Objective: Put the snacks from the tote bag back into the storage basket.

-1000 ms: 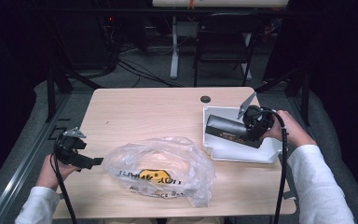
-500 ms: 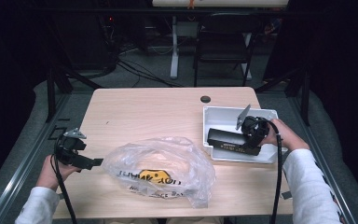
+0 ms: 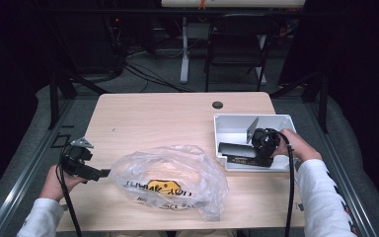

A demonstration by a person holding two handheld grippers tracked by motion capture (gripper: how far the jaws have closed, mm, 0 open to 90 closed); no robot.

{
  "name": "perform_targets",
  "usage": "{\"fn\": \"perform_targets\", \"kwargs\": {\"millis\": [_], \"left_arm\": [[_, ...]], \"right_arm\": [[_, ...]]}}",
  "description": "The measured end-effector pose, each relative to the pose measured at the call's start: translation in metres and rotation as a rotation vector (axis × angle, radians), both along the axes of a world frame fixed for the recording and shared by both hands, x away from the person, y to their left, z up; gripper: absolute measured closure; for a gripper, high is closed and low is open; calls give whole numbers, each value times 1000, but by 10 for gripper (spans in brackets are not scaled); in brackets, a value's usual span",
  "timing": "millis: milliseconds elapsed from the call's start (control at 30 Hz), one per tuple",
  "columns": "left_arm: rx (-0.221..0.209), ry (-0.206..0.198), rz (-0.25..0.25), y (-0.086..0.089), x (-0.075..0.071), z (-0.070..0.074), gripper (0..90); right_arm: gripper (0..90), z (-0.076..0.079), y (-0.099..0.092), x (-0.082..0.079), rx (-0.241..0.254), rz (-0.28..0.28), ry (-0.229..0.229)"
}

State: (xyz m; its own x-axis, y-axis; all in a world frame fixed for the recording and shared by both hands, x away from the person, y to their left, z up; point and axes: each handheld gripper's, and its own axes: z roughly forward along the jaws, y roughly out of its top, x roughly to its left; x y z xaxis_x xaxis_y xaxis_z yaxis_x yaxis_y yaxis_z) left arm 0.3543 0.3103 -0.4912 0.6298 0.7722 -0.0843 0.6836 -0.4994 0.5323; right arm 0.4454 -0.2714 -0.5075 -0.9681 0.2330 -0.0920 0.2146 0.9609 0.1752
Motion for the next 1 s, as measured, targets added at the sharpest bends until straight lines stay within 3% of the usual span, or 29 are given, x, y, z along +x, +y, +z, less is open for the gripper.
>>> {"fn": "perform_targets", "kwargs": {"millis": [100, 167, 200, 400, 533, 700, 767, 1000], "left_arm": [[-3, 1, 3, 0, 0, 0, 0], [-3, -9, 7, 1, -1, 1, 0], [-3, -13, 9, 1, -1, 1, 0], [-2, -31, 20, 3, -3, 3, 0], [7, -35, 18, 4, -2, 4, 0], [26, -46, 14, 3, -2, 3, 0], [28, -45, 15, 4, -2, 2, 0], [31, -39, 18, 5, -1, 0, 0]], "right_arm": [[235, 0, 1, 2, -21, -48, -29], [187, 4, -1, 2, -6, -87, -28], [163, 9, -2, 1, -17, -110, -49], [98, 36, -9, -13, 102, -219, -54], [50, 53, -11, -34, 182, -279, -63], [34, 63, -13, -66, 224, -332, -78], [27, 63, -13, -76, 218, -353, -85], [29, 44, -16, -120, 271, -409, -97]]}}
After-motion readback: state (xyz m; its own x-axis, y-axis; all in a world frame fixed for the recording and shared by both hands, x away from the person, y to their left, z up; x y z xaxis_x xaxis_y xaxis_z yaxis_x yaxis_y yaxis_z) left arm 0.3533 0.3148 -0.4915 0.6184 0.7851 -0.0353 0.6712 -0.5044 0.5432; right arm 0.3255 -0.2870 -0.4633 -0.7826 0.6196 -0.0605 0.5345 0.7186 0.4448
